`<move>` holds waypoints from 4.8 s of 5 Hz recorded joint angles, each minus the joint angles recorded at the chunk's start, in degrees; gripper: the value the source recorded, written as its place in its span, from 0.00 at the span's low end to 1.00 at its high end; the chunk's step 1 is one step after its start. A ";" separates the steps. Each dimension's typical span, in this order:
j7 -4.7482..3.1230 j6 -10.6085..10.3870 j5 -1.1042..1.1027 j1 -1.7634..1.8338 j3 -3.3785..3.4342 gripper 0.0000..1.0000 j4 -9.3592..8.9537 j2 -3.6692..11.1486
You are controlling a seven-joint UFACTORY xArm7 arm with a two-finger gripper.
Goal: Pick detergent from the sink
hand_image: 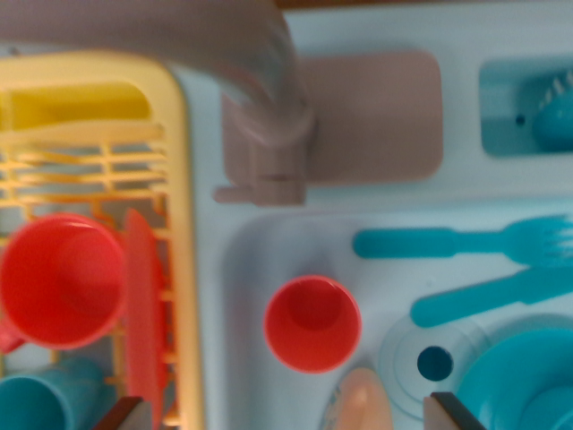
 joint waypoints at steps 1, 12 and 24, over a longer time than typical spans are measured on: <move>0.00 0.00 0.00 0.00 0.00 0.00 0.00 0.00; 0.48 -11.48 0.54 -1.13 -1.24 0.00 -12.06 0.92; 0.58 -13.83 0.65 -1.36 -1.50 1.00 -14.54 1.11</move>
